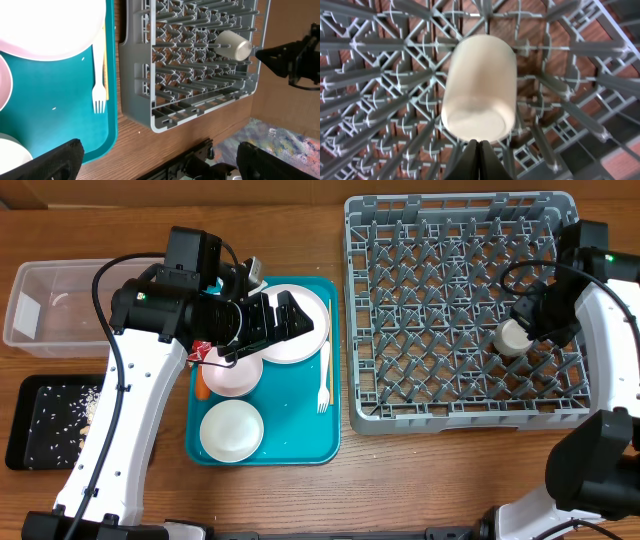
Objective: Sort waste into correct bins and load items into the dishwasher rack
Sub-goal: 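Open the right gripper and lift it off the cup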
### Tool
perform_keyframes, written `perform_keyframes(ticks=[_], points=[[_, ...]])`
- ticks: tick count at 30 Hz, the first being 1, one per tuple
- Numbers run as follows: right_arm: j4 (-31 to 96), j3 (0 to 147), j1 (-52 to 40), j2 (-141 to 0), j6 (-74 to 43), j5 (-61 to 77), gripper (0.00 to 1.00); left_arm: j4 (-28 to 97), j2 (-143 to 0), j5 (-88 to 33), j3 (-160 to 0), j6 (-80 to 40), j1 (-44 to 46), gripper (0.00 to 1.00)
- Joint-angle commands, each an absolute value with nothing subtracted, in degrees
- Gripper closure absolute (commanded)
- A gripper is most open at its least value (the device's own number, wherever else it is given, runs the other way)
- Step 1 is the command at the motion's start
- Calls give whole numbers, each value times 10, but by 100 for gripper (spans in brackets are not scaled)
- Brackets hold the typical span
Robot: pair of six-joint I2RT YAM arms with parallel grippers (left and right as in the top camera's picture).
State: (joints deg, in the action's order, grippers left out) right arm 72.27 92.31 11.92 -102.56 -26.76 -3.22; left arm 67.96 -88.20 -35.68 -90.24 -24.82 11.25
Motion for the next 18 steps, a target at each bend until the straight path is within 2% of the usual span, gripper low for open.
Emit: perform_keyframes(ticks=[1,15,18], points=[[695,896,120,-1040,-261,-32,96,679,-884,-354,-901,-233,113,0],[649,893,128,-1042,-270,-95,92,680,-884,-341,-901,-233,113,0],[646,893,132,-1042,-270,-103,87,679,-884,-341,-901,-233,113,0]])
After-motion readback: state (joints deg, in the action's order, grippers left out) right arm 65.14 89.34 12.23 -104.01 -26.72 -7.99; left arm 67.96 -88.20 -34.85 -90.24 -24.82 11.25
